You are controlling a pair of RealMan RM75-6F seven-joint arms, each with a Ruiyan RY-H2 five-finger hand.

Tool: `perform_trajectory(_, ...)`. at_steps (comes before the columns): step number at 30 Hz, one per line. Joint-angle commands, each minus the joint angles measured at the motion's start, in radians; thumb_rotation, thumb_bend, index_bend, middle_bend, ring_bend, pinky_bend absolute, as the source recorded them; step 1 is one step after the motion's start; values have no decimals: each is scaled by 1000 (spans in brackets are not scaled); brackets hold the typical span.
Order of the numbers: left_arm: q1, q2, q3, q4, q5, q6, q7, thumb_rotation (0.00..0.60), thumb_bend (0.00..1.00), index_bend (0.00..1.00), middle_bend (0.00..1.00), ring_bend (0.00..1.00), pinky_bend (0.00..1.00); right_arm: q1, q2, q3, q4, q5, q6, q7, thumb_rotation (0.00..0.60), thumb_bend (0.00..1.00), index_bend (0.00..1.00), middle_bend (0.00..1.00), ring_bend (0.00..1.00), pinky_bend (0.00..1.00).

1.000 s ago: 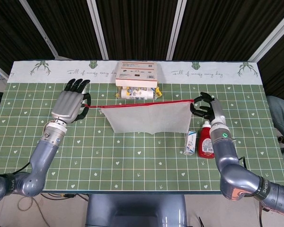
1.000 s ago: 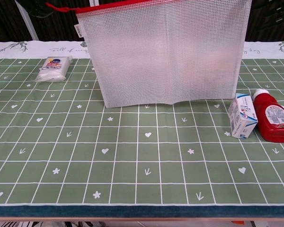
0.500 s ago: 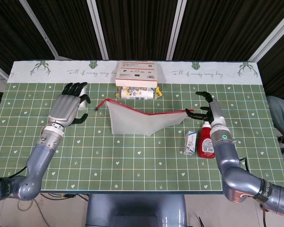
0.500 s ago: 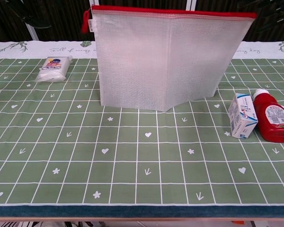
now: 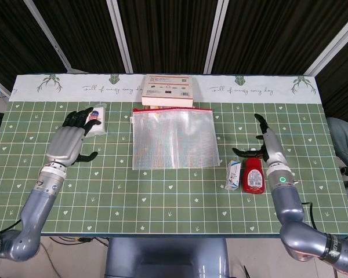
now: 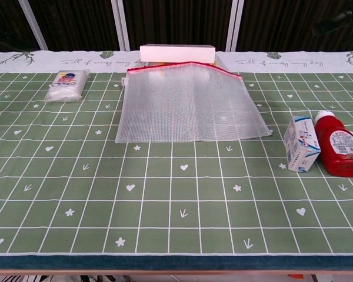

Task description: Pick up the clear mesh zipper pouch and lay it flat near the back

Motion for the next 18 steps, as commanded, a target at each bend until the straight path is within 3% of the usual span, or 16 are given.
perform_trajectory(1,81,11,63,-25,82,64,-31,600,177,218,0,0,0,-101,43,-99,-47,-172,11,22,600,230,0,0,0,193)
perform_trajectory(7,226,10,175,13,252,176,-94,600,170,214,0,0,0,-256,62,-275,-15,-561,63,57,600,200,0,0,0,193)
perform_trajectory(11,331,-3,242,104,364,266,-154,600,136,184,0,0,0,-353,56,-384,94,-833,137,100,600,171,0,0,0,193)
perform_trajectory(15,410,-17,278,205,431,320,-226,600,123,124,0,0,0,-426,33,-460,245,-1038,235,138,600,159,0,0,0,193)
perform_trajectory(18,456,-30,294,275,471,357,-253,600,115,74,0,0,0,-463,21,-486,313,-1116,291,169,600,157,0,0,0,193)
